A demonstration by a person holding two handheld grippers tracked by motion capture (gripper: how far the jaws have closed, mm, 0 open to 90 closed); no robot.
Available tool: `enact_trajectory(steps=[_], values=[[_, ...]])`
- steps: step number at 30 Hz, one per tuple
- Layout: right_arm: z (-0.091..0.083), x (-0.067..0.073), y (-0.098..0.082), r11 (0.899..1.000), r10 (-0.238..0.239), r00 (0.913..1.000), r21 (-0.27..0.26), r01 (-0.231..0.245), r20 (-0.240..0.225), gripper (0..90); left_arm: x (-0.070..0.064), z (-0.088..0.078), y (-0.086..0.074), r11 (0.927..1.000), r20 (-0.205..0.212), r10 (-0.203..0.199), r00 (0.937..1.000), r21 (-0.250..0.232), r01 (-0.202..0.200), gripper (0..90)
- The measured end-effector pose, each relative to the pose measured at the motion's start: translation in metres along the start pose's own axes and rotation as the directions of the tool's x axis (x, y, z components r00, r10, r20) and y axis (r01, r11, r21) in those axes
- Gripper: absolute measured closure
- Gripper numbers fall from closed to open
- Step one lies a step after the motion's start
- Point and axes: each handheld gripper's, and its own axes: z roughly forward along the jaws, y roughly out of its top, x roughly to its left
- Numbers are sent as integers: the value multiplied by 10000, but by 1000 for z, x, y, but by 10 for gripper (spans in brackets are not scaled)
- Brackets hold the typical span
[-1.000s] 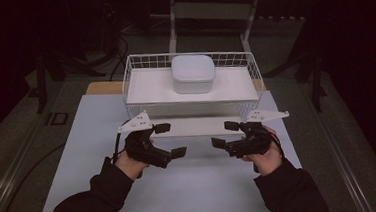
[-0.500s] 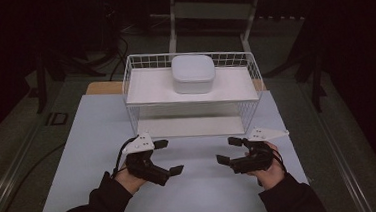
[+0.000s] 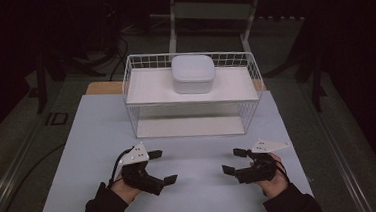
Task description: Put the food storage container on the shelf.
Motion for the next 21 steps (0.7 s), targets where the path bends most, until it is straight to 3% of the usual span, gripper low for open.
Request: enact_trajectory(steps=[14, 21], values=[[-16, -11, -30, 9995, 151, 9978, 276, -169, 643, 171, 2, -1, -25, 9997, -355, 210, 9992, 102, -206, 2], [-19, -15, -32, 9994, 292, 9973, 163, -304, 671, 172, 5, 0, -30, 9996, -463, 253, 9986, 163, -246, 2]])
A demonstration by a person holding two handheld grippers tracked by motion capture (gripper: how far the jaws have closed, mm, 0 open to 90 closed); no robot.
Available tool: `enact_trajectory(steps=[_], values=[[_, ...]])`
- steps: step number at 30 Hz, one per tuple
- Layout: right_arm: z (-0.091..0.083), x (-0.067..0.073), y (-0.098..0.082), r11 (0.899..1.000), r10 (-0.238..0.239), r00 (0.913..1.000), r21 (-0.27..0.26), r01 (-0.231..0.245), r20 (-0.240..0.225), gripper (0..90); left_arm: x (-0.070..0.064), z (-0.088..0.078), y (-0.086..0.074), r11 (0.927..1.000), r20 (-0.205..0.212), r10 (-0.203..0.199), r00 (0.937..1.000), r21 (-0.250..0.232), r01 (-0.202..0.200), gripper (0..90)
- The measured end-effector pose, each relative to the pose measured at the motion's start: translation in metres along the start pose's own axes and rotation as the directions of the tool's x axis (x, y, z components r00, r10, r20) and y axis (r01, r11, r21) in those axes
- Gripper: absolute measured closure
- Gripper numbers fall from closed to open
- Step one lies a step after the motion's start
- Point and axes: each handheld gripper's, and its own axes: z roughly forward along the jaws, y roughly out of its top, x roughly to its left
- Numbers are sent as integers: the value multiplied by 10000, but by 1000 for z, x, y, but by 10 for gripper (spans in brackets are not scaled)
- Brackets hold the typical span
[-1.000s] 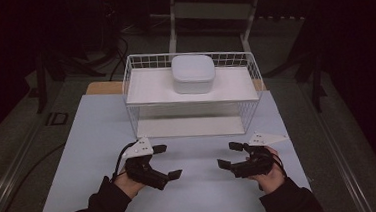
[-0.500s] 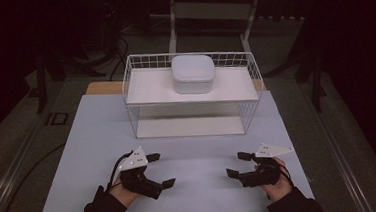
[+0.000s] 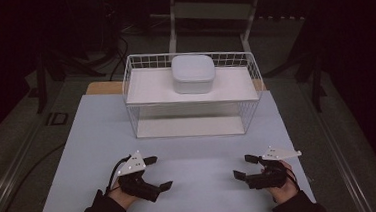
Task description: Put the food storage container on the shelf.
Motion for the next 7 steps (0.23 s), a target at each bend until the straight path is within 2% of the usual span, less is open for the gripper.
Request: enact_trajectory(steps=[7], values=[[2, -2, -1, 9999, 96, 9999, 84, -96, -32, 173, 1, 1, -1, 10000, -52, -9, 10000, 43, 9, 2]])
